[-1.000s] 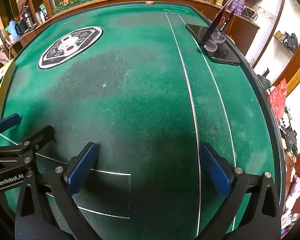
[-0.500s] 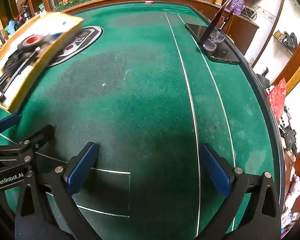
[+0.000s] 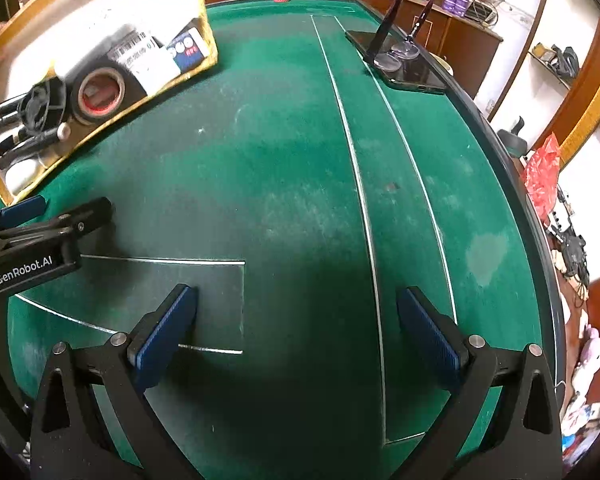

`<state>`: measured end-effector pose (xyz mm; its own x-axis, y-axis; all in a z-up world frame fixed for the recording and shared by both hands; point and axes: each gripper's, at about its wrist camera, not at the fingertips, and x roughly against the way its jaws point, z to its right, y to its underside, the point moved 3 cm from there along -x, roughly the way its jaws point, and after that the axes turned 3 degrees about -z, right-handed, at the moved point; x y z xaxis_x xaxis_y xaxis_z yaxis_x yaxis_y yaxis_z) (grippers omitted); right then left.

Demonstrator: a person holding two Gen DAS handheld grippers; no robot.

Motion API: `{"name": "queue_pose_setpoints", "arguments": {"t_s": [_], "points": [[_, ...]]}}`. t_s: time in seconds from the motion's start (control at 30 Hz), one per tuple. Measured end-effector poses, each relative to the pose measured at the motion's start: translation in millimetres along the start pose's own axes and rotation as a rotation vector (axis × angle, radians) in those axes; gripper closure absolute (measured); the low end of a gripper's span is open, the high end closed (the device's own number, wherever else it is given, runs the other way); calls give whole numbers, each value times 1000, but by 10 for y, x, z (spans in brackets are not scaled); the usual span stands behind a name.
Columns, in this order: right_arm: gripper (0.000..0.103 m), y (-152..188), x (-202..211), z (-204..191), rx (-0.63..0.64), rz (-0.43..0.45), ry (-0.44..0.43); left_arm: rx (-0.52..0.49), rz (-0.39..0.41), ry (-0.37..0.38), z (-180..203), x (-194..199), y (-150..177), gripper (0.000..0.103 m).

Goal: Organize rigid objects
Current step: 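Tip the yellow-rimmed white tray, pouring its items onto the green table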

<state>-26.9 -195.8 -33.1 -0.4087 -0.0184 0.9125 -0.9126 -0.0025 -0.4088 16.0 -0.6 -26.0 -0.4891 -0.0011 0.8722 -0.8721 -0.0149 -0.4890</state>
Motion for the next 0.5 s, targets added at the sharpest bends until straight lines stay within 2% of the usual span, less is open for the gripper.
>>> {"name": "queue_pose_setpoints", "arguments": {"t_s": [0.5], "points": [[1,27,-5,-40,-9,40,11,25,13,-11,-58,77,96,0]]}}
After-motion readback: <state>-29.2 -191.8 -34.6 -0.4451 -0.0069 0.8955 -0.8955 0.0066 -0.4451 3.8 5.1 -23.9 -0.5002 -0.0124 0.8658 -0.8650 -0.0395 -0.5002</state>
